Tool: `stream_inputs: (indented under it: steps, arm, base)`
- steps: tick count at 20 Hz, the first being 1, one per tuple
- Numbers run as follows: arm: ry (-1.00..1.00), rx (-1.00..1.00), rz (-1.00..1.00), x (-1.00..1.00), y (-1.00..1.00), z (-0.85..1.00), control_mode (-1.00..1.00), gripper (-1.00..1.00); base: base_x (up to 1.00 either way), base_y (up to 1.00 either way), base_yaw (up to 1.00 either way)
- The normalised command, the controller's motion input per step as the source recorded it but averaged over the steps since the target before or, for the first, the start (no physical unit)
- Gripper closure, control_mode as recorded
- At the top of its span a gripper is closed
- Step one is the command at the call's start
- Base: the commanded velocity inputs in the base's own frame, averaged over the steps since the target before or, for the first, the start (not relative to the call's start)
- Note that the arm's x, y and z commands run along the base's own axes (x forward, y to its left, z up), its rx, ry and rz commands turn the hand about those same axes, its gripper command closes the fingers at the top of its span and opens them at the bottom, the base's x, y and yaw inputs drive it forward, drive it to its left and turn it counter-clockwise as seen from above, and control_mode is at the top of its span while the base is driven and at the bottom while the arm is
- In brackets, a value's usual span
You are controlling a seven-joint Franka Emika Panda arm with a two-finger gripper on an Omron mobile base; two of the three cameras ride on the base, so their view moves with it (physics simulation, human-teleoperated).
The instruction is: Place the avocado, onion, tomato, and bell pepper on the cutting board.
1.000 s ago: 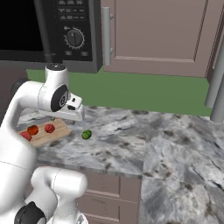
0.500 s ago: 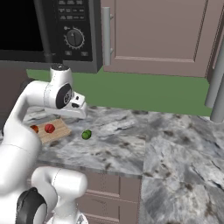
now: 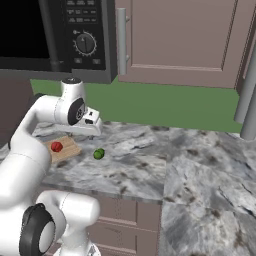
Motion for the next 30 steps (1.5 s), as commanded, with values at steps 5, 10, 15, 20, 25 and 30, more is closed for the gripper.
stream_inputs:
  steps: [5,10,15,20,25,30]
  arm:
    - [0.0,0.0,0.0,0.16,-0.02,-0.27,-1.0,-1.0]
    - [0.0,0.0,0.0,0.16,-0.01,-0.24,-1.0,-1.0]
    - [0.0,0.0,0.0,0.15,0.0,-0.25,-1.0,-1.0]
    - [0.0,-0.01,0.0,0.21,0.0,-0.27,-1.0,-1.0]
    - [0.0,0.0,0.0,0.21,-0.01,-0.29,-1.0,-1.0]
    - [0.0,0.0,0.0,0.21,-0.01,-0.28,-1.0,-1.0]
  base:
    - [0.0,0.0,0.0]
    - [0.0,0.0,0.0]
    - [0.0,0.0,0.0]
    - [0.0,0.0,0.0]
    - [0.0,0.0,0.0]
    - [0.0,0.0,0.0]
